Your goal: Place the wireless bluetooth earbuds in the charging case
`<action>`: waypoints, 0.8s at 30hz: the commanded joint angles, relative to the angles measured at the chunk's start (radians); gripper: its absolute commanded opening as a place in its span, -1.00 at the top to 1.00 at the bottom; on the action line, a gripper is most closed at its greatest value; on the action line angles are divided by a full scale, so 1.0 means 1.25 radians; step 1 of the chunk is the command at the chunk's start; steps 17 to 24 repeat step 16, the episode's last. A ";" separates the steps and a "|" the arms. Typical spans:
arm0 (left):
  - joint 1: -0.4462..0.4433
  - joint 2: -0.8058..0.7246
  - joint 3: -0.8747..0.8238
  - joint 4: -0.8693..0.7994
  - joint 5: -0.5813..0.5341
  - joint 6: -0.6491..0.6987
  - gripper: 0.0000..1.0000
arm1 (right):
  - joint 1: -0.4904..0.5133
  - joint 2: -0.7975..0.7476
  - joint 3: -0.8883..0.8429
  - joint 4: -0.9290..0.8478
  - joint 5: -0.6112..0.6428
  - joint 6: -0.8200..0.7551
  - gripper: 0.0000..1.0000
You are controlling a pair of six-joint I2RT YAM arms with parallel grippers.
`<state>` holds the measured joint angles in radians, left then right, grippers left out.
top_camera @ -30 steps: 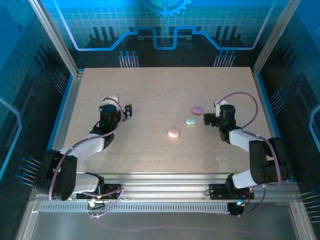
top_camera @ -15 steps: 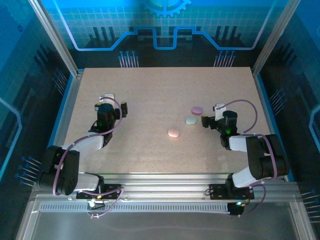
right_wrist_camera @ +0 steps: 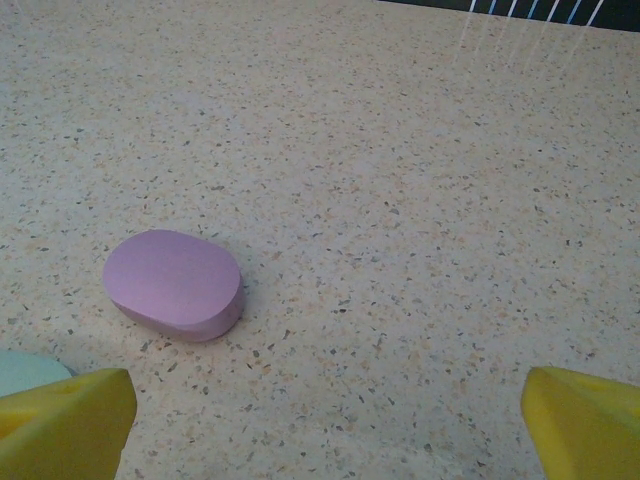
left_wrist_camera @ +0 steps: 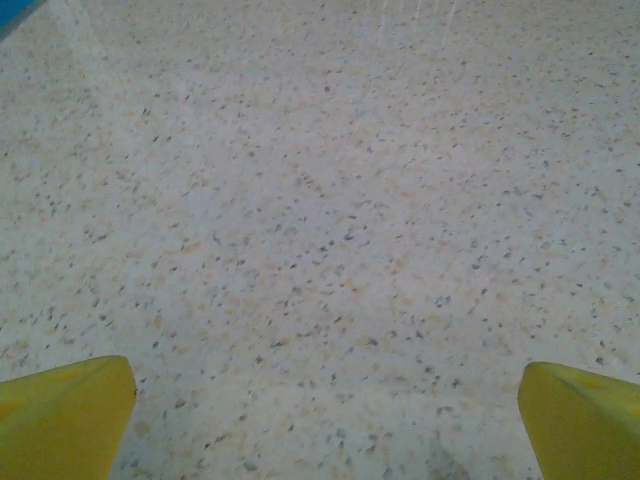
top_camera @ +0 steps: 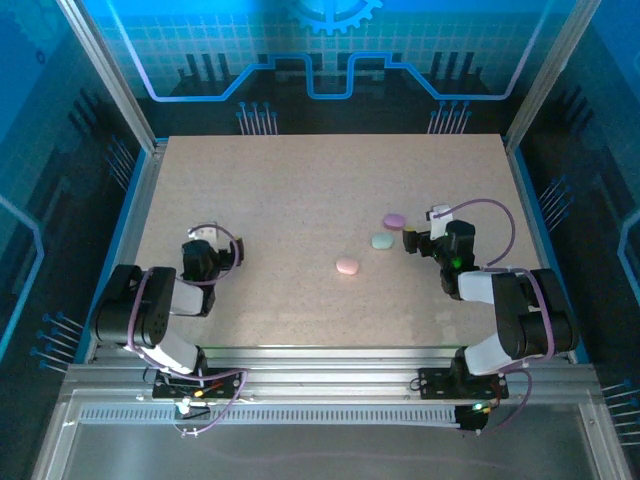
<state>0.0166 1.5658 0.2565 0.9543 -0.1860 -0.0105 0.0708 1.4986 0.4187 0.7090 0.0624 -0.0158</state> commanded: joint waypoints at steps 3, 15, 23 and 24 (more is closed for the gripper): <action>-0.011 -0.014 0.081 0.007 0.010 -0.024 -0.98 | -0.009 0.005 0.012 0.033 0.001 0.006 -1.00; -0.027 -0.011 0.096 -0.012 0.020 0.004 -0.98 | -0.008 0.005 0.013 0.032 0.000 0.006 -1.00; -0.027 -0.011 0.099 -0.019 0.038 0.009 -0.98 | -0.008 0.005 0.013 0.033 0.000 0.005 -1.00; -0.027 -0.011 0.099 -0.019 0.038 0.009 -0.98 | -0.008 0.005 0.013 0.033 0.000 0.005 -1.00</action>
